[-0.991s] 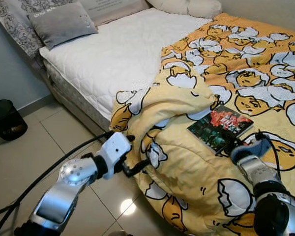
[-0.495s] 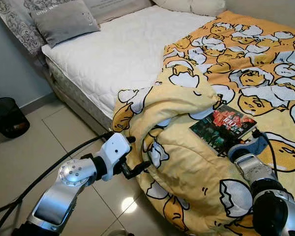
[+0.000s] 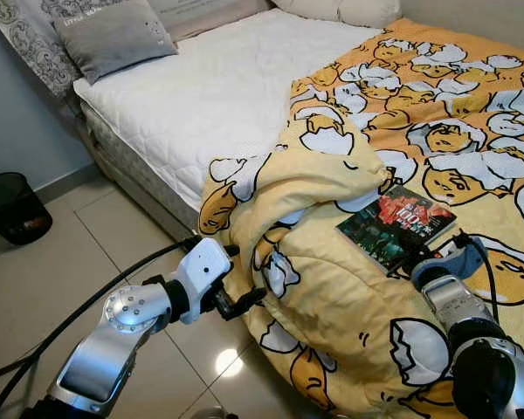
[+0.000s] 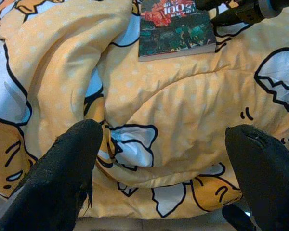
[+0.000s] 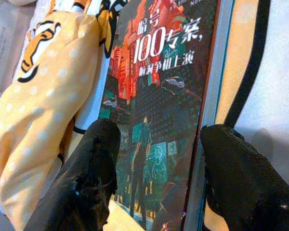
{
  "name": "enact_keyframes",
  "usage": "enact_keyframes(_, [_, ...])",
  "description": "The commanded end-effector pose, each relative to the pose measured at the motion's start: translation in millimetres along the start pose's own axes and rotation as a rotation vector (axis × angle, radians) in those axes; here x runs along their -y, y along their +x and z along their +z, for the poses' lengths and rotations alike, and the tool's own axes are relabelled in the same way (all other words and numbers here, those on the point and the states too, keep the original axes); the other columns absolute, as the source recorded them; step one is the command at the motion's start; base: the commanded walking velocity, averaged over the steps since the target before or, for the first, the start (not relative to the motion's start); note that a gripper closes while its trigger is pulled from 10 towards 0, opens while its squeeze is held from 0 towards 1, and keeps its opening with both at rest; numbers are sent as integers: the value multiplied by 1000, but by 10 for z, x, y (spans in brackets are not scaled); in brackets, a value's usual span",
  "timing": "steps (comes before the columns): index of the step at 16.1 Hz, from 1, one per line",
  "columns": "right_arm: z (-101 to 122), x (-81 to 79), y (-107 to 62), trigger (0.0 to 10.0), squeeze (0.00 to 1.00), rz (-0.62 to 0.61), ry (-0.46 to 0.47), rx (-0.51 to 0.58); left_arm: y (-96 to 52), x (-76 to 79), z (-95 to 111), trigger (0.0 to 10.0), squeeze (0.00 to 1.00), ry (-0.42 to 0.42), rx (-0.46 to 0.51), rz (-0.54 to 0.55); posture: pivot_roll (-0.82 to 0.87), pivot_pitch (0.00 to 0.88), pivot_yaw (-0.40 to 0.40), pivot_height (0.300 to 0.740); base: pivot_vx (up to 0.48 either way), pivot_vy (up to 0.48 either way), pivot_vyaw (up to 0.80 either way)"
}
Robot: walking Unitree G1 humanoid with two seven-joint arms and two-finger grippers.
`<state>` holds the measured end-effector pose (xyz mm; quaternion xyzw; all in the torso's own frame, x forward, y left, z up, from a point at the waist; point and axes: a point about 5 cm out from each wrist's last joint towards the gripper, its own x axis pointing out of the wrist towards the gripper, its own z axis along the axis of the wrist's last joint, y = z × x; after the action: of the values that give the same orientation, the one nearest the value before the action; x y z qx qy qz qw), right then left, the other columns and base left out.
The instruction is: Clean up the room
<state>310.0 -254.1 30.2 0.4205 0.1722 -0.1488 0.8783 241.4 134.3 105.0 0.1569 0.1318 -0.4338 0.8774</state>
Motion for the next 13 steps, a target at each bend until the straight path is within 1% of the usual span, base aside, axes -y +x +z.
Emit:
enact_keyframes(1, [-9,-18,9,10000,0,-4,-16,-6,-16,9,31,10000,729,11,5,1,33,39,68,740,0,0,0])
enact_keyframes(3, [-52,-3,4,10000,0,-15,-30,-25,-26,23,29,10000,725,8,5,5,36,53,47,740,0,0,0])
enact_keyframes(7, [-107,103,-24,10000,0,-90,-81,-54,-67,106,-14,10000,725,-14,-4,11,32,93,11,740,0,0,0])
enact_keyframes(9, [-104,129,-31,10000,0,-110,-72,-48,-80,131,-32,10000,729,-23,-8,16,33,102,-5,740,0,0,0])
enact_keyframes(10, [-97,124,-29,10000,0,-103,-59,-47,-87,149,-41,10000,729,-29,-9,22,35,105,-11,740,0,0,0])
enact_keyframes(12, [-106,59,-12,10000,0,-57,-44,-56,-98,159,-40,10000,729,-35,-10,30,38,105,-14,740,0,0,0])
enact_keyframes(13, [-117,-16,8,10000,0,-14,-25,-57,-106,154,-39,10000,725,-33,-11,33,39,103,-12,740,0,0,0])
